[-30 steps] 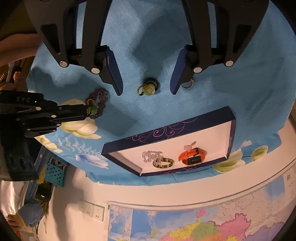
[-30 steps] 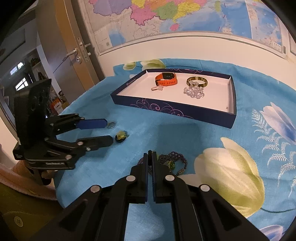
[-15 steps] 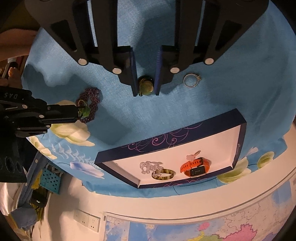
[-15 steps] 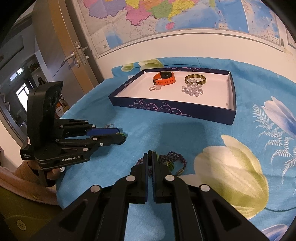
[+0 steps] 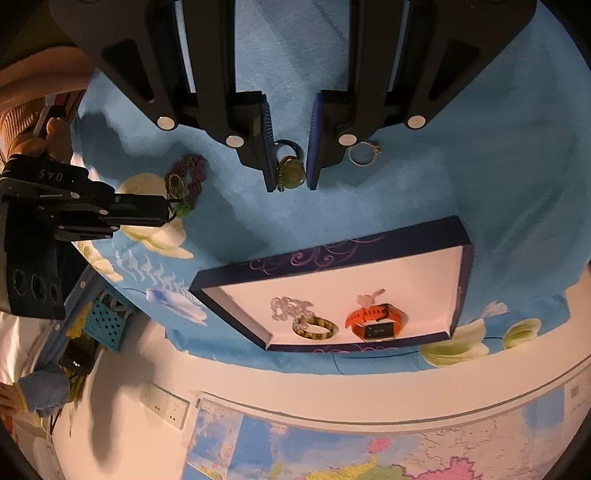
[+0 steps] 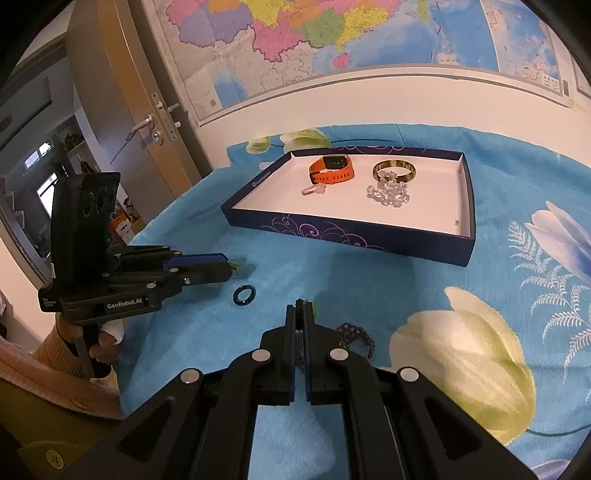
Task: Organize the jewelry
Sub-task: 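Grasp the green bead pendant with the left tool while the right tool holds the beaded bracelet, then carry the green pendant over the tray with the left tool while the right tool holds the beaded bracelet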
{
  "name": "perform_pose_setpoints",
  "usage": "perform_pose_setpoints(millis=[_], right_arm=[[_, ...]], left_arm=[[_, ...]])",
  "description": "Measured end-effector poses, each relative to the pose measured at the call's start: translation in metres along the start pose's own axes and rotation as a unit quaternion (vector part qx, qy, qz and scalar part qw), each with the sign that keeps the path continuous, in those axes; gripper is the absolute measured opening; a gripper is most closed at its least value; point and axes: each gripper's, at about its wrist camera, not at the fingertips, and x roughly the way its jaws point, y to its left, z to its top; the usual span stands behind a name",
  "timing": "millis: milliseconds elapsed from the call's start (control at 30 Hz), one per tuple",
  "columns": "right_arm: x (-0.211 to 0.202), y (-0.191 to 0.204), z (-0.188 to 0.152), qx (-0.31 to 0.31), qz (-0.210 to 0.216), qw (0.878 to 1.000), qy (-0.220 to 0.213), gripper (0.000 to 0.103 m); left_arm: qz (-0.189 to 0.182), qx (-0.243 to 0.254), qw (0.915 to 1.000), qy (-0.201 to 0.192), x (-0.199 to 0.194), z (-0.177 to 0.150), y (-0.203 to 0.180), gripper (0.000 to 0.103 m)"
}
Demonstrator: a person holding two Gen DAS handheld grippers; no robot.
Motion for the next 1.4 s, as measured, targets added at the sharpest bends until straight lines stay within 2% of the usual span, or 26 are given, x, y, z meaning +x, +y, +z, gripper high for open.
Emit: perform_pose_setpoints(millis=[600, 1400], right_arm=[[0.003, -0.007, 0.036, -0.002, 0.005, 1.0, -0.029, 0.002], [0.031, -0.037, 0.088, 0.01, -0.011, 0.999, -0.042, 0.002]], left_arm=[[0.016, 0.01, 0.9992, -0.035, -0.013, 0.026, 0.007, 0.017], [0.053, -0.002, 0.9974, -0.049, 0.018, 0.074, 0.033, 0.017]])
